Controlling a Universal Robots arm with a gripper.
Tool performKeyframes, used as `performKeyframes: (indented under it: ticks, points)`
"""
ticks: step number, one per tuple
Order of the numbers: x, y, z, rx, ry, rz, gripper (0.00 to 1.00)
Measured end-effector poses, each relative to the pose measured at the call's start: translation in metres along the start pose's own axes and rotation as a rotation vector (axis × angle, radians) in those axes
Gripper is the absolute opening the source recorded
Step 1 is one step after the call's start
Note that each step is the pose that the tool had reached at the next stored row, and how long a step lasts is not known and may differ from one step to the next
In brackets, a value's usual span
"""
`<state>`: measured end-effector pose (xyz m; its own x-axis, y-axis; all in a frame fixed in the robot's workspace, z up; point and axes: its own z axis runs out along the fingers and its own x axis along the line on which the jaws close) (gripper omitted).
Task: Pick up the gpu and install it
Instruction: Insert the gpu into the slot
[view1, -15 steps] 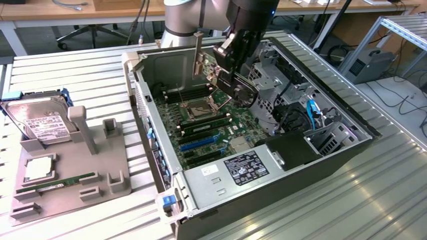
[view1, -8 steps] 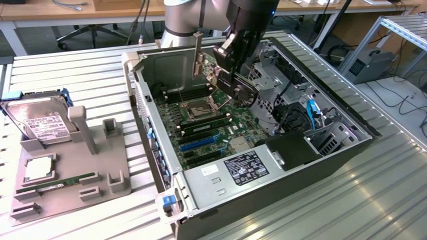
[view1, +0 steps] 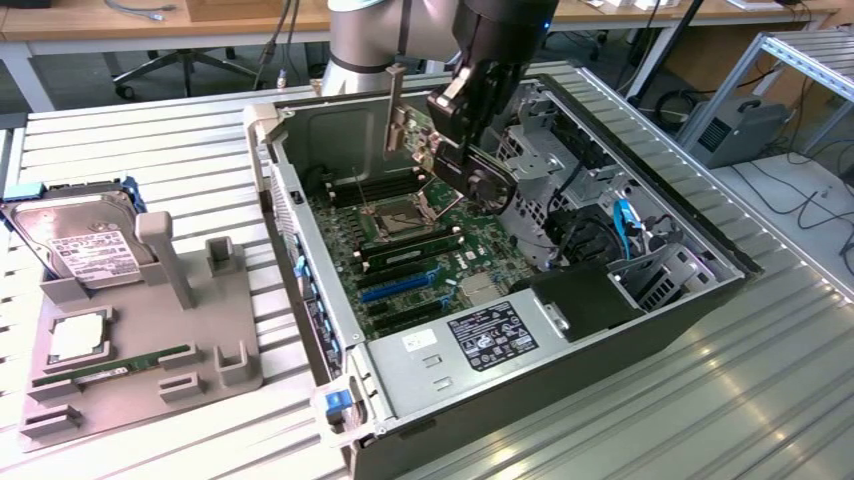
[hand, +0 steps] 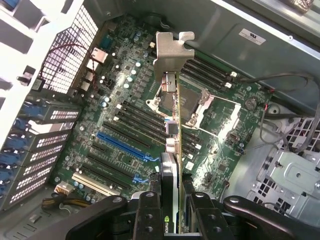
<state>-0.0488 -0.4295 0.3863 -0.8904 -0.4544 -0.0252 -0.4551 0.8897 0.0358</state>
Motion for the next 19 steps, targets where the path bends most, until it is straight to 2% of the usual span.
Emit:
performKeyframes:
  ticks: [19]
  points:
    - [0.0,0.0,0.0004,-0.0006,0.0008,-0.022,0.27]
